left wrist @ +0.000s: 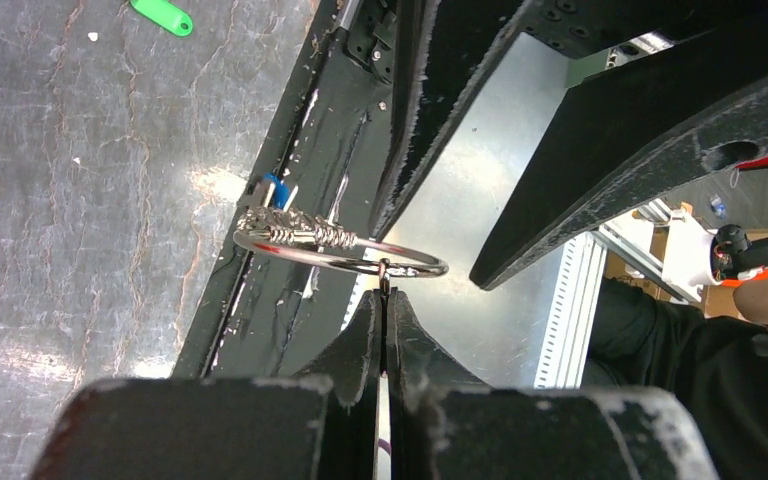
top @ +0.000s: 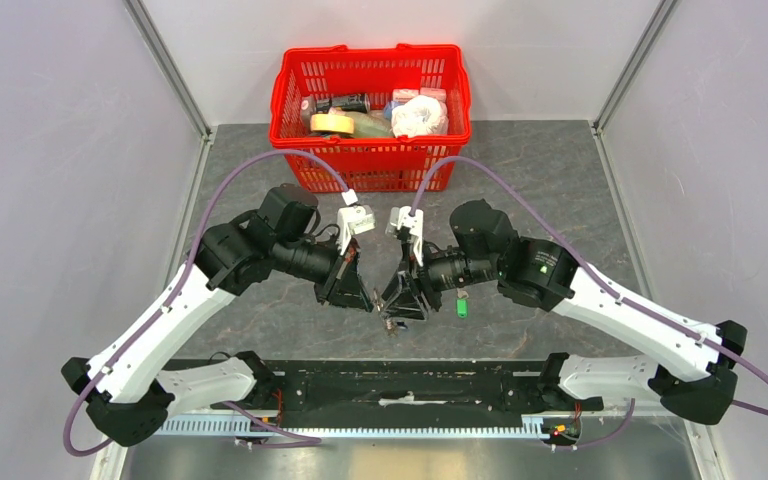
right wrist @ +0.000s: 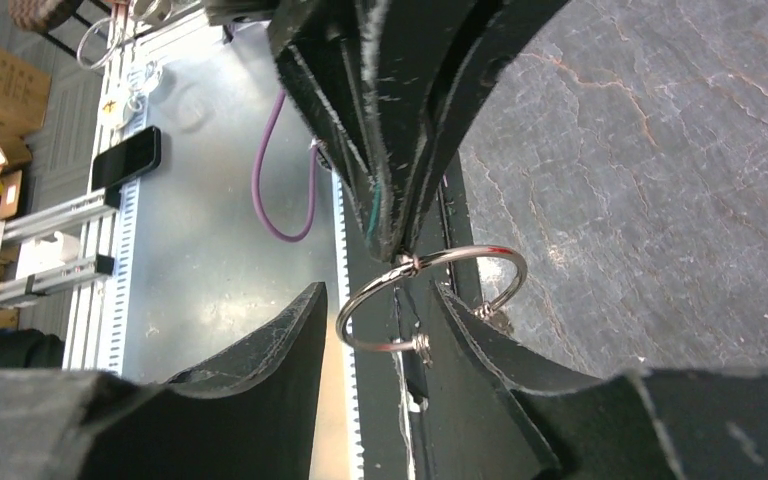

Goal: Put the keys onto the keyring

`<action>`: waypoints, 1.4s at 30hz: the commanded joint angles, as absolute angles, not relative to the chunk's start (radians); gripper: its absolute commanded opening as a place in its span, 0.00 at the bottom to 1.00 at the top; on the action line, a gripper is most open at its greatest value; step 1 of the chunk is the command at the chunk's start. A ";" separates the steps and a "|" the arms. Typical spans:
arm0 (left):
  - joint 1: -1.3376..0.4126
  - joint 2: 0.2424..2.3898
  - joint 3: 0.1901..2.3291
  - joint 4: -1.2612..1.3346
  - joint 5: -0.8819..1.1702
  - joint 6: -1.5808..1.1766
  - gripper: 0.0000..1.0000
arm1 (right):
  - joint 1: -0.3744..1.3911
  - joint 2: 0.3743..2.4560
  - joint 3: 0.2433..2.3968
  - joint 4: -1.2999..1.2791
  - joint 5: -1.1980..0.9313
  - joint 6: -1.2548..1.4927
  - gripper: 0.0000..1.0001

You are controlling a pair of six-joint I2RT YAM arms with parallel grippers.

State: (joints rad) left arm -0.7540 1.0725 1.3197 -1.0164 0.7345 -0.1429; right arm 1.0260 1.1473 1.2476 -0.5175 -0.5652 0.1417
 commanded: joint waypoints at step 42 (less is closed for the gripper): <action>-0.756 1.046 1.391 -1.031 0.856 -0.063 0.02 | 1.052 1.095 1.125 -0.283 -0.683 0.149 0.00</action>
State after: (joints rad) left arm -0.7551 1.0595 1.3373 -1.0595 0.7841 -0.1226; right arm 1.0355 1.1374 1.1435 -0.3176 -0.6178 0.1787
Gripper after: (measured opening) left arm 0.037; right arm 0.216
